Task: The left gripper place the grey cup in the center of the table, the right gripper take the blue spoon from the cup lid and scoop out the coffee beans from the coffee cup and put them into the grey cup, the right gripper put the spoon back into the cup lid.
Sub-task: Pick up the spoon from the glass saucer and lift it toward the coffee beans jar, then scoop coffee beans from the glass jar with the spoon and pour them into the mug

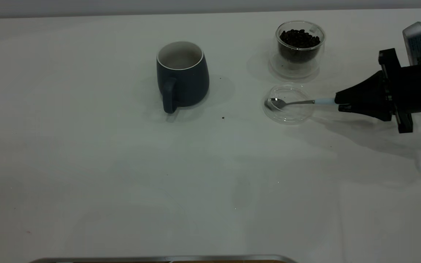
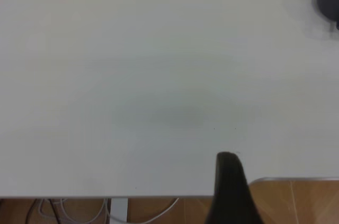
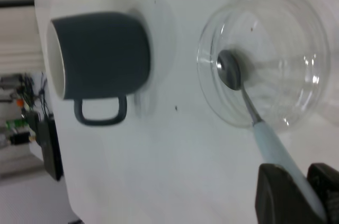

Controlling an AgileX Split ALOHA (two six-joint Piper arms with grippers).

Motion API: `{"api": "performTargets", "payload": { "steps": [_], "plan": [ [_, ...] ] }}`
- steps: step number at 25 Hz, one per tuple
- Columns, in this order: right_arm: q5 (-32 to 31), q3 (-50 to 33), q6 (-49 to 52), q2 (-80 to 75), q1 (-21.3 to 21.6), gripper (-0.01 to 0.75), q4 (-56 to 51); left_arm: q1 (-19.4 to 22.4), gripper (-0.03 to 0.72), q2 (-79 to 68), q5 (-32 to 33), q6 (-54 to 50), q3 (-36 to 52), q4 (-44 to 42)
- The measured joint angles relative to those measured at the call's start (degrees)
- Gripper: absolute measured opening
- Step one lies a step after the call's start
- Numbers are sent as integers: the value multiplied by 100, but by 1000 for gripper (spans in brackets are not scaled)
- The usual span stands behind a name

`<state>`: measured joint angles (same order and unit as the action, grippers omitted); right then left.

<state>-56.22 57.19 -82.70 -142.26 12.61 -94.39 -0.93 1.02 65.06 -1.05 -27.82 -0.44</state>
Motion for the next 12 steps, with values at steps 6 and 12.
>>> {"api": "performTargets", "payload": {
  "steps": [6, 12],
  "plan": [
    [37, -5, 327, 669, 73, 112, 624, 0, 567, 0, 0, 0, 0, 0],
    [43, -27, 433, 1455, 80, 112, 732, 0, 567, 0, 0, 0, 0, 0]
  ]
}}
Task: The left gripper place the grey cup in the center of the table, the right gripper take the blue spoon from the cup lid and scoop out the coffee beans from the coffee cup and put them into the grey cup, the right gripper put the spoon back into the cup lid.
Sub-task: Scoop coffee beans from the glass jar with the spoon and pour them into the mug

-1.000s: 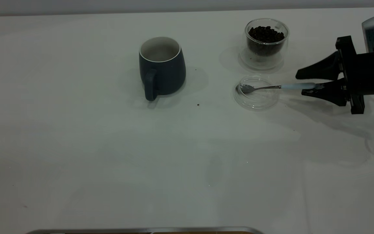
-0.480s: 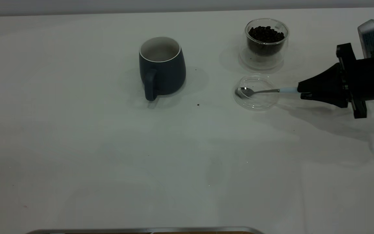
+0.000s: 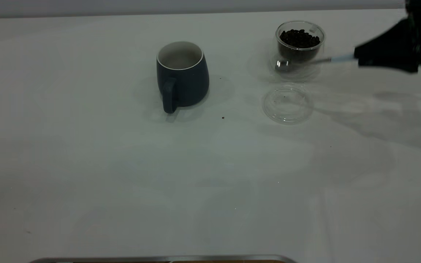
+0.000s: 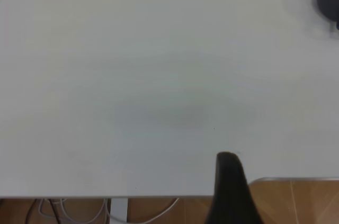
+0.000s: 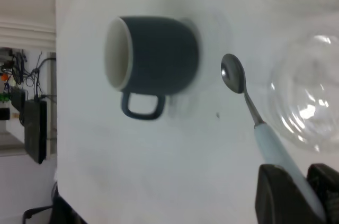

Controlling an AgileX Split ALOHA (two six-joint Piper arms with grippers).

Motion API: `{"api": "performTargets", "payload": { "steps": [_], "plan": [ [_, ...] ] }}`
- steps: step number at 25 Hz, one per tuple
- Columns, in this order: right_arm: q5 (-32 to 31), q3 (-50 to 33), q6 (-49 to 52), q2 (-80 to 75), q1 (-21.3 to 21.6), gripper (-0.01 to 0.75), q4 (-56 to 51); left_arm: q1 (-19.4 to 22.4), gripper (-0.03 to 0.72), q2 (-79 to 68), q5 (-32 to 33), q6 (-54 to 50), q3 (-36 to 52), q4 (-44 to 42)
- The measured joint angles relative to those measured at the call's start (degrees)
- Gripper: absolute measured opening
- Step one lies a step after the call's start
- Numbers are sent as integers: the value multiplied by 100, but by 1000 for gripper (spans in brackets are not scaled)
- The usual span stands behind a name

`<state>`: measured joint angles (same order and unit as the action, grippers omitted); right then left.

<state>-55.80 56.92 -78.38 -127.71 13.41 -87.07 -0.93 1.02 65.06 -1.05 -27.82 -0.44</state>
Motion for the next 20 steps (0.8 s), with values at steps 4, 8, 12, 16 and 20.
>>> {"api": "performTargets", "payload": {
  "steps": [4, 8, 12, 16, 20],
  "plan": [
    [202, 114, -522, 318, 0, 112, -359, 0, 567, 0, 0, 0, 0, 0],
    [903, 359, -898, 339, -14, 112, -585, 0, 567, 0, 0, 0, 0, 0],
    [1540, 498, -1119, 339, -87, 112, -579, 0, 567, 0, 0, -16, 0, 0],
    [1916, 612, -1384, 339, -326, 112, -580, 0, 567, 0, 0, -16, 0, 0],
    [2235, 620, -1514, 339, -579, 111, -604, 0, 567, 0, 0, -16, 0, 0]
  ]
}}
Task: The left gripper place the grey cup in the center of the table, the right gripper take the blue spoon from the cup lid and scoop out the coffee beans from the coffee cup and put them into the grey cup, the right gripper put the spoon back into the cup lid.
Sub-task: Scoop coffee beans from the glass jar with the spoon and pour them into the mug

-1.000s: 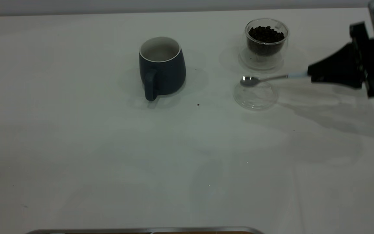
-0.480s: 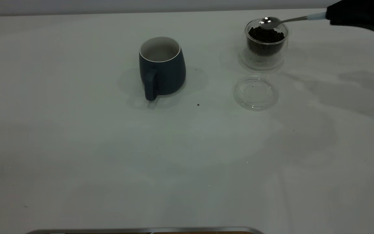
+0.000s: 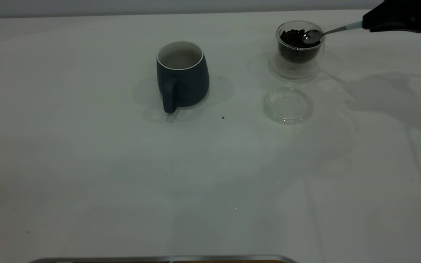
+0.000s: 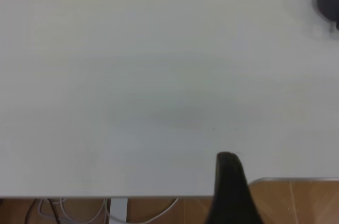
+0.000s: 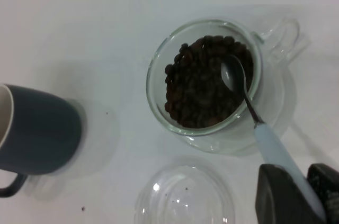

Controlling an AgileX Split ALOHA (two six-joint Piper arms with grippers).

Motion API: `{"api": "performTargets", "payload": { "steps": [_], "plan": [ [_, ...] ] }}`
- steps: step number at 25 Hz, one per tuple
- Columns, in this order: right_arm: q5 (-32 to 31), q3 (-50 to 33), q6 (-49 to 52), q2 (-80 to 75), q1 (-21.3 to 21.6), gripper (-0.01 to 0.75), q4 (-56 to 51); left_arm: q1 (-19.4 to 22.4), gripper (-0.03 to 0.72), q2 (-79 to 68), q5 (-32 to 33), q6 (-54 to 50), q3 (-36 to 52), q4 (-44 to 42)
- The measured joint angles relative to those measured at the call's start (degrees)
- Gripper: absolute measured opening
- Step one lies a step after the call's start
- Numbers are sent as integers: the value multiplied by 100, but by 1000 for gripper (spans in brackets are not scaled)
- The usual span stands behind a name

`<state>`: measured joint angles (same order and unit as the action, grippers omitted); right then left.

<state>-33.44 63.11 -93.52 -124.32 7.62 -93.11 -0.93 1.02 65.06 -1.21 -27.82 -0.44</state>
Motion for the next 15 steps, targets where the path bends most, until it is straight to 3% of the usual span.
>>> {"api": "performTargets", "payload": {
  "steps": [7, 15],
  "plan": [
    [131, 0, 150, 0, -207, 111, -23, 0, 567, 0, 0, 0, 0, 0],
    [19, 0, 1139, 0, -301, 111, 279, 0, 567, 0, 0, 0, 0, 0]
  ]
}}
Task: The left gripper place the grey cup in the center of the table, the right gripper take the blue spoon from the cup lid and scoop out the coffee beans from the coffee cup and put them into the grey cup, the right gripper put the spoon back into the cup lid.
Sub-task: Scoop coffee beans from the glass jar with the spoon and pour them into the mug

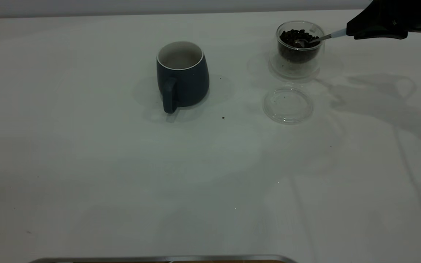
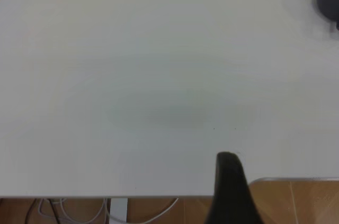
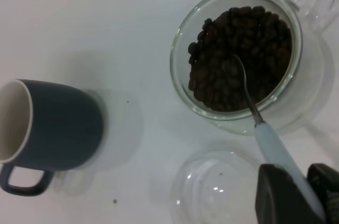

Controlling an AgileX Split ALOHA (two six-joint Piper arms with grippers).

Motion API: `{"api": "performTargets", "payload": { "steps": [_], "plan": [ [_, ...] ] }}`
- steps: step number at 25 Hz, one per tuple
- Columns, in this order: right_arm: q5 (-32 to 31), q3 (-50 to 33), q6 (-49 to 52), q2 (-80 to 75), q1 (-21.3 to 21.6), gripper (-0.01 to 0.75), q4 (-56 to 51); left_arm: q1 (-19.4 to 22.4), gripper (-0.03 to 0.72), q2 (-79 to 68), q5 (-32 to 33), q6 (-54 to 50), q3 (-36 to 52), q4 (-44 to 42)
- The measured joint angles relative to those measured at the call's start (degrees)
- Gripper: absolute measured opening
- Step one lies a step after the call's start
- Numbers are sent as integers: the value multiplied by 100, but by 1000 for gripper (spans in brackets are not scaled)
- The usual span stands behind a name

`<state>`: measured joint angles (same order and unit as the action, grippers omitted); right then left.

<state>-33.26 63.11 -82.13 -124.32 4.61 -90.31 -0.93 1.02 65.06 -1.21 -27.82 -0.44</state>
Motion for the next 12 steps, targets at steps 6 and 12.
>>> {"api": "performTargets", "payload": {
  "steps": [6, 12],
  "plan": [
    [-187, 0, 654, -8, 6, 111, 32, 0, 567, 0, 0, 0, 0, 0],
    [-831, 12, 783, -287, 343, 111, -310, 0, 567, 0, 0, 12, 0, 0]
  ]
}}
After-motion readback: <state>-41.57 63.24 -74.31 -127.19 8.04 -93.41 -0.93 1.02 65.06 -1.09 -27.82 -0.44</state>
